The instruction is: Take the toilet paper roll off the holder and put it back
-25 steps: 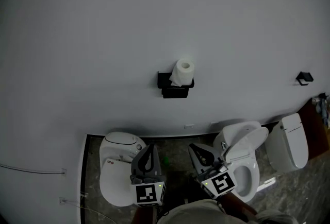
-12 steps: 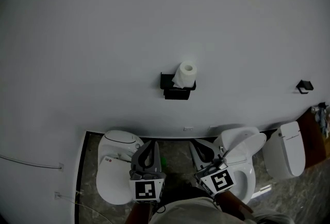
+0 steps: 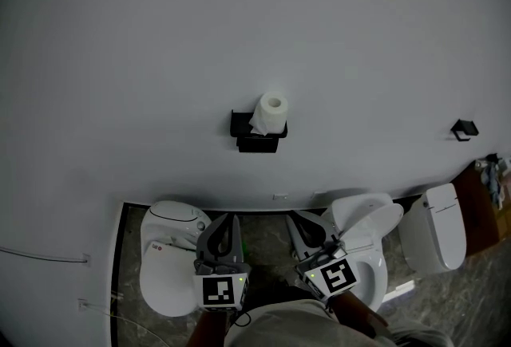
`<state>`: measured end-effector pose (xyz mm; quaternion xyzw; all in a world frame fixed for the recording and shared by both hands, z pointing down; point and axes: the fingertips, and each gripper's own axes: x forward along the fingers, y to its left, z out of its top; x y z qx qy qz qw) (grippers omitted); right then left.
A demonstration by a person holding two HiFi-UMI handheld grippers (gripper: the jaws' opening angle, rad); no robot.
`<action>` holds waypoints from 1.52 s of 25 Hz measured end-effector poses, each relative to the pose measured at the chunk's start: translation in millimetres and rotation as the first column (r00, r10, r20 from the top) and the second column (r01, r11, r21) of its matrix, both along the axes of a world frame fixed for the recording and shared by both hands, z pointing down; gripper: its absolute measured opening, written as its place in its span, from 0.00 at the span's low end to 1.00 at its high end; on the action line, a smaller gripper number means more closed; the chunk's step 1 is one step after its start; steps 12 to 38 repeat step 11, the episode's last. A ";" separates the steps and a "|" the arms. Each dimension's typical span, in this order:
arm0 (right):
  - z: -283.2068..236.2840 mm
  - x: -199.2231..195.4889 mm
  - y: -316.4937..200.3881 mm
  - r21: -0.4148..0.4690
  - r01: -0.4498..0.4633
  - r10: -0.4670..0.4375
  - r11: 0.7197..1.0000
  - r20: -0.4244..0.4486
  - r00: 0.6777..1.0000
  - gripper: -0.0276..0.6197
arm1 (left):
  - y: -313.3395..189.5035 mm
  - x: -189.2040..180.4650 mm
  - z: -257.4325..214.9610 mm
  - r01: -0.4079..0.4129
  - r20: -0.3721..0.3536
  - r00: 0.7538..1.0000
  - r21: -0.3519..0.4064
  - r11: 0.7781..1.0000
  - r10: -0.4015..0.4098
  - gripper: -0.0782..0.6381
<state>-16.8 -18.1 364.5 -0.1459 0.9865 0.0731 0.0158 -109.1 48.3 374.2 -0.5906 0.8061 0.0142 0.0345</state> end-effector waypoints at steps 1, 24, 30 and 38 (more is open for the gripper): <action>-0.1 1.6 -2.4 -0.005 -0.001 0.001 1.000 0.001 1.000 0.05 | -2.9 2.2 0.9 -0.006 0.003 1.000 -0.004 1.000 0.006 0.12; 5.8 12.0 -29.3 -0.042 0.002 -0.002 0.999 -0.005 1.000 0.05 | -27.2 8.3 6.7 0.006 -0.013 1.000 -0.027 1.000 -0.006 0.12; 5.8 12.0 -29.3 -0.042 0.002 -0.002 0.999 -0.005 1.000 0.05 | -27.2 8.3 6.7 0.006 -0.013 1.000 -0.027 1.000 -0.006 0.12; 5.8 12.0 -29.3 -0.042 0.002 -0.002 0.999 -0.005 1.000 0.05 | -27.2 8.3 6.7 0.006 -0.013 1.000 -0.027 1.000 -0.006 0.12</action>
